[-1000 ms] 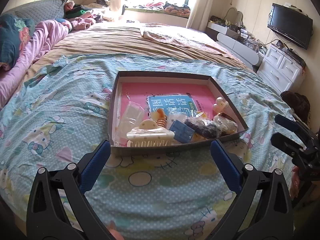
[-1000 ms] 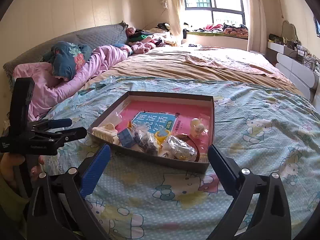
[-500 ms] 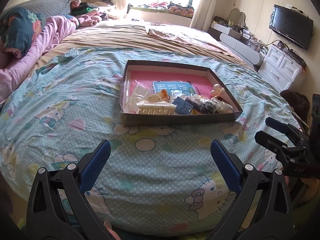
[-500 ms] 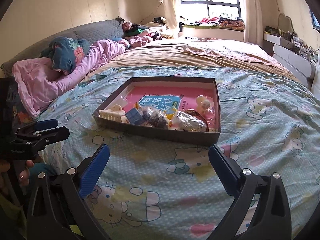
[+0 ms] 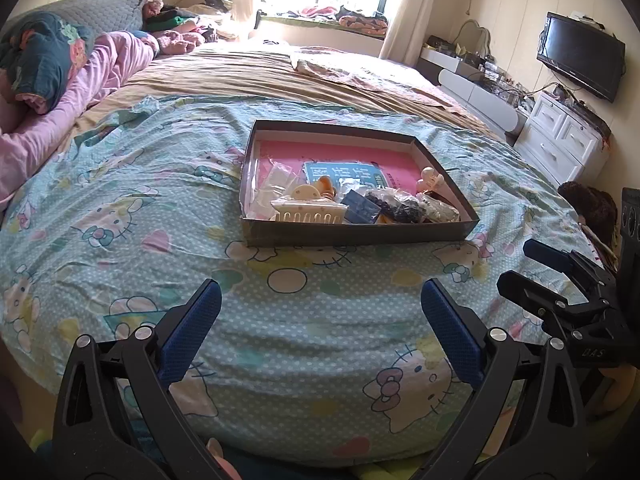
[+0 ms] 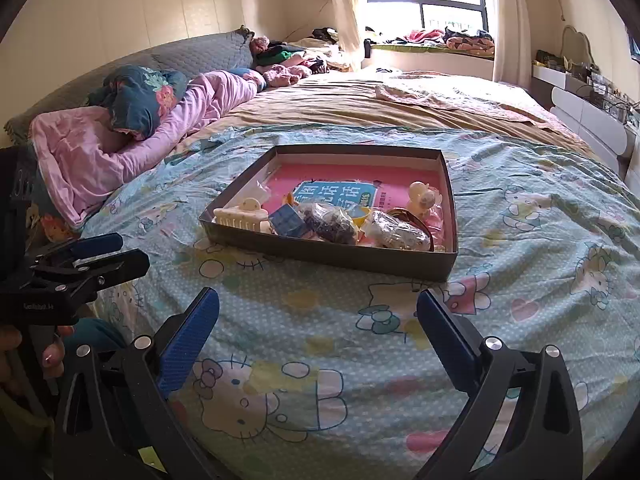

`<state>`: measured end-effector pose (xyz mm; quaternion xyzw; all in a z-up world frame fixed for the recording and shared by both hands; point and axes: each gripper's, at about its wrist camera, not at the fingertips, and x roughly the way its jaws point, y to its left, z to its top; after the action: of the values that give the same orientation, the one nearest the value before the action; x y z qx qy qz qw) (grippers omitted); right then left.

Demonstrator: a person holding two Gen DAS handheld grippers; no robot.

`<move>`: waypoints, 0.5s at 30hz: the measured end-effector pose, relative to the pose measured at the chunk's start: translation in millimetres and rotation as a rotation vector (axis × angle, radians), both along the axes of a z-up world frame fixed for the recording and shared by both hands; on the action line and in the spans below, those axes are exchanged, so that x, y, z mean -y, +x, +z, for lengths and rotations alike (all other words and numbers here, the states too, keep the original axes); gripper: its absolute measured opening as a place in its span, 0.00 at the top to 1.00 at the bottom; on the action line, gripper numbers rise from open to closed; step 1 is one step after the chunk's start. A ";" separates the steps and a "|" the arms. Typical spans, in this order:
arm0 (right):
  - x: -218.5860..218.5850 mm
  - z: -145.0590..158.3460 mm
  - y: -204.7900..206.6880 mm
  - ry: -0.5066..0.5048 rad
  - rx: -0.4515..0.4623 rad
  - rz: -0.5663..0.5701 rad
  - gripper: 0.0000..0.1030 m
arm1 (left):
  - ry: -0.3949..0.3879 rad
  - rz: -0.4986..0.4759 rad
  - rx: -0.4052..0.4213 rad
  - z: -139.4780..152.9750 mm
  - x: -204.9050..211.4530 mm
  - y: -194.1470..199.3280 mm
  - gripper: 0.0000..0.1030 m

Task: Organize jewelry

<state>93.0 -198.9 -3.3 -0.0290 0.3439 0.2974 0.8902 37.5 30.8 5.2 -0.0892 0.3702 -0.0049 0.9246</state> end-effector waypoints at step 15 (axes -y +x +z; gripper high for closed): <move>1.0 1.9 -0.5 0.000 -0.002 -0.003 0.04 | 0.008 -0.003 -0.002 0.9 3.9 -2.3 0.09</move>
<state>92.5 -199.9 -1.4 -0.0282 0.3449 0.2960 0.8903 35.2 27.0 6.1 -0.0850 0.3712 -0.0050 0.9246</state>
